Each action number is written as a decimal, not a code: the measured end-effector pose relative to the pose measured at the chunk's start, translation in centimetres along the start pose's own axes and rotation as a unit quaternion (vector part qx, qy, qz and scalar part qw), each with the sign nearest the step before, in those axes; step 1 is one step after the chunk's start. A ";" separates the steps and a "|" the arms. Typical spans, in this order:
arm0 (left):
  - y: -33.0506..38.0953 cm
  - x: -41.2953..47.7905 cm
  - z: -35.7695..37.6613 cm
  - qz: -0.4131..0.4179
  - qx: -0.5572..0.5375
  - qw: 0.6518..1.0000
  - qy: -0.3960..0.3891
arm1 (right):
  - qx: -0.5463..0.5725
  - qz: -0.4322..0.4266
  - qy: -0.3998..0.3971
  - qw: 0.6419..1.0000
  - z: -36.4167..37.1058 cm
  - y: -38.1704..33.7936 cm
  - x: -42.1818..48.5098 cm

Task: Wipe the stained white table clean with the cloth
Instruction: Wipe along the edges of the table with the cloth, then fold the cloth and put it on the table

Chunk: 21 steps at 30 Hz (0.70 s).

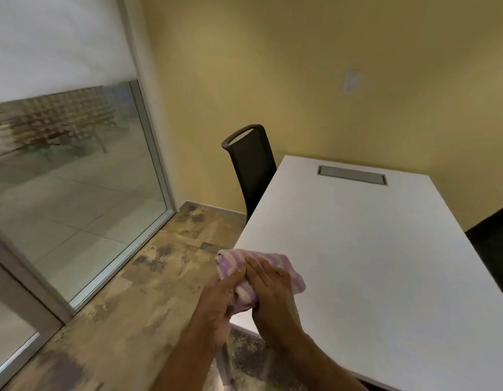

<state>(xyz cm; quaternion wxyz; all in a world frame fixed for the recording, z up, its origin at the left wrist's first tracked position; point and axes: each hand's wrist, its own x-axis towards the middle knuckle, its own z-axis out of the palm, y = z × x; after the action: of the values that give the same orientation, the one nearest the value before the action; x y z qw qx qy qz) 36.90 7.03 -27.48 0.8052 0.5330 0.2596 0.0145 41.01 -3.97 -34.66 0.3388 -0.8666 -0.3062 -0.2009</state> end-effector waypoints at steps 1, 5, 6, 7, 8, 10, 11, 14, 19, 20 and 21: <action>0.3 -0.1 0.4 -0.002 -0.003 1.000 0.000 | 0.011 0.011 -0.011 1.000 -0.6 0.1 0.1; 1.2 0.3 1.5 -0.020 -0.011 1.000 0.015 | 0.055 0.013 -0.140 0.989 -4.9 0.5 0.3; 1.4 0.3 1.7 -0.027 -0.015 0.999 0.014 | 0.084 0.021 -0.160 0.983 -5.9 0.8 0.2; 1.8 0.2 2.1 -0.031 -0.021 0.999 0.012 | 0.129 0.047 -0.163 0.977 -7.1 1.1 0.1; 2.1 0.0 2.6 -0.033 -0.025 0.999 0.009 | 0.187 0.093 -0.138 0.968 -8.2 1.4 0.2; 2.6 -0.1 3.4 -0.040 -0.041 0.998 0.001 | 0.287 0.222 -0.048 0.931 -10.0 2.3 0.3; 2.8 -0.2 3.9 -0.045 -0.049 0.998 -0.009 | 0.311 0.299 -0.008 0.902 -10.6 3.0 0.4; 3.6 -0.4 5.4 -0.051 -0.056 0.996 -0.047 | 0.410 0.478 0.014 0.777 -11.7 6.0 0.9; 4.5 -0.1 7.5 -0.068 -0.091 0.989 -0.094 | 0.601 0.494 -0.082 0.623 -13.5 8.2 2.1; 4.5 0.1 7.8 -0.068 -0.093 0.988 -0.098 | 0.635 0.481 -0.093 0.597 -13.8 8.2 2.2; 4.5 0.3 8.0 -0.069 -0.093 0.988 -0.101 | 0.664 0.467 -0.101 0.575 -14.2 8.1 2.5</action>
<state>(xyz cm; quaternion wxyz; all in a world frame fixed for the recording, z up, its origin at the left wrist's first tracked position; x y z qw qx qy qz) 41.83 2.26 -21.30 0.8724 0.4353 0.2107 -0.0713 46.21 -17.80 -27.28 0.8332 -0.4365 0.0612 0.3340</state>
